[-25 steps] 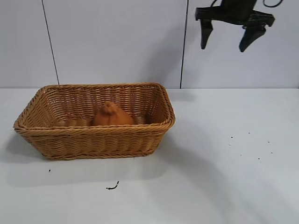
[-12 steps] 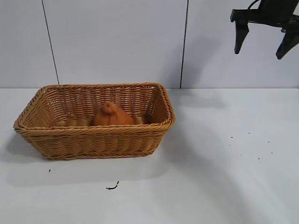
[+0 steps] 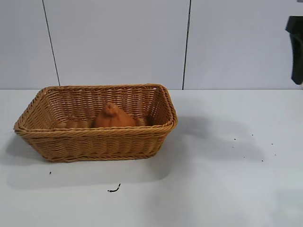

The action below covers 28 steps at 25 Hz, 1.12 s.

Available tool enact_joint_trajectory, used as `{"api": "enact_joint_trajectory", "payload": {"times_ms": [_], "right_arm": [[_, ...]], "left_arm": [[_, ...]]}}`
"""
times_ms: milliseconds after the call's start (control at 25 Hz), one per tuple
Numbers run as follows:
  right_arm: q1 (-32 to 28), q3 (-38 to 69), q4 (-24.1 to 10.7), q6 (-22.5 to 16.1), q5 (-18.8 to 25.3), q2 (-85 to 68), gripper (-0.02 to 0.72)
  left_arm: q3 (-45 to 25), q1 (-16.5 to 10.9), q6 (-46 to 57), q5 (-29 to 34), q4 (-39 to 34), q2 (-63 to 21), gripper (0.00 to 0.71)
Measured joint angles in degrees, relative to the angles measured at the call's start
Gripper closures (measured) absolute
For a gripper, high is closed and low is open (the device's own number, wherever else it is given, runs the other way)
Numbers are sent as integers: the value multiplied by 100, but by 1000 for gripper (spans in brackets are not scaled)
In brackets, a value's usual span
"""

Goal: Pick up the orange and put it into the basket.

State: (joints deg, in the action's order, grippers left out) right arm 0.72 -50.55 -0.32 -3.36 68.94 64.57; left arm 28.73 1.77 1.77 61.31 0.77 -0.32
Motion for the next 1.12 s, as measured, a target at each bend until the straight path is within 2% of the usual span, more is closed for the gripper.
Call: {"api": "enact_joint_trajectory", "payload": {"times_ms": [280, 440, 840, 1120], "right_arm": [[0, 1639, 32, 214, -674, -2315, 66], [0, 2201, 32, 271, -906, -3675, 66], [0, 2240, 32, 287, -1060, -6230, 66], [0, 2245, 32, 336, -1060, -6477, 66]], "left_arm": [[0, 0, 0, 0, 0, 0, 44], [0, 0, 0, 0, 0, 0, 44], [0, 0, 0, 0, 0, 0, 44], [0, 0, 0, 0, 0, 0, 44]]}}
